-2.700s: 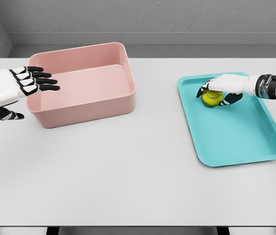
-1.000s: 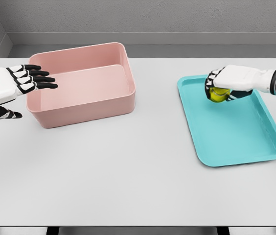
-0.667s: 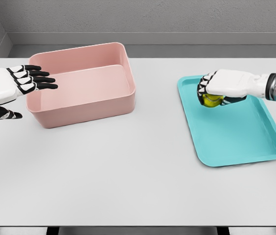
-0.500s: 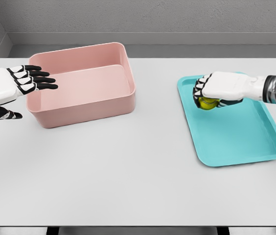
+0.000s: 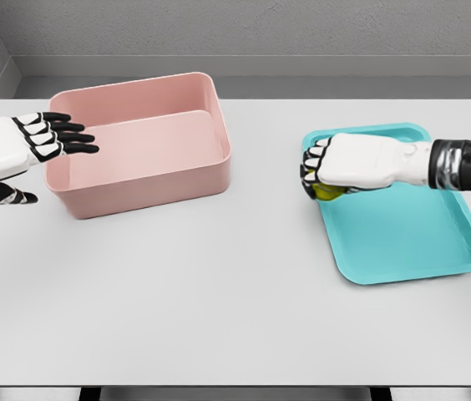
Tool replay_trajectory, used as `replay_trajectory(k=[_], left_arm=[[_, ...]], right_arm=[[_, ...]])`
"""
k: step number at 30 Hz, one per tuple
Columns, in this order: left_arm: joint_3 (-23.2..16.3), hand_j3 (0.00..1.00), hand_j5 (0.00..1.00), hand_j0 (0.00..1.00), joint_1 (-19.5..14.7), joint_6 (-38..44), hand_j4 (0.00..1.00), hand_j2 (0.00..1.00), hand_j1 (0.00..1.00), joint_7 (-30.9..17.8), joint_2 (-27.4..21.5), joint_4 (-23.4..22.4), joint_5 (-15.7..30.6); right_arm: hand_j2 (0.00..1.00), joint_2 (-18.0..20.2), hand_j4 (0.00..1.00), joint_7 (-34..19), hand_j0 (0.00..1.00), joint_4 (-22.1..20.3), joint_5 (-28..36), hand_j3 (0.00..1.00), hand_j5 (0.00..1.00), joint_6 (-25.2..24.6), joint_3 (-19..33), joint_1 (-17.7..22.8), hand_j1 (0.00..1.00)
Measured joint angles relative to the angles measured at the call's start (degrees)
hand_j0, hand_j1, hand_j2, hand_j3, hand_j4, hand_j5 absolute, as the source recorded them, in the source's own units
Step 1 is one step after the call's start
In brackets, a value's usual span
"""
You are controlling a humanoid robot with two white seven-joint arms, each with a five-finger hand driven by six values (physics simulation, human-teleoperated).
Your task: Put the tennis from the blue tray into the pink basket with both arms
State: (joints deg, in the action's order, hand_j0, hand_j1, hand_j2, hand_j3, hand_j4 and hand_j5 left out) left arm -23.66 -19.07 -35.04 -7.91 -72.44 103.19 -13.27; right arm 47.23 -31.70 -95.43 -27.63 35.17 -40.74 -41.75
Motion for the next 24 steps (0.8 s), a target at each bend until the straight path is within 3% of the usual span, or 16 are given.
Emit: replay_trajectory(k=[24], left_arm=[[-0.1, 1.0, 1.0, 1.0, 0.2, 0.0, 1.0, 1.0, 1.0, -0.9, 0.2, 0.0, 0.1]], right_arm=[[0.36, -7.6, 0.36, -0.3, 0.36, -4.5, -1.0, 0.36, 0.36, 0.0, -2.1, 2.9, 0.36]])
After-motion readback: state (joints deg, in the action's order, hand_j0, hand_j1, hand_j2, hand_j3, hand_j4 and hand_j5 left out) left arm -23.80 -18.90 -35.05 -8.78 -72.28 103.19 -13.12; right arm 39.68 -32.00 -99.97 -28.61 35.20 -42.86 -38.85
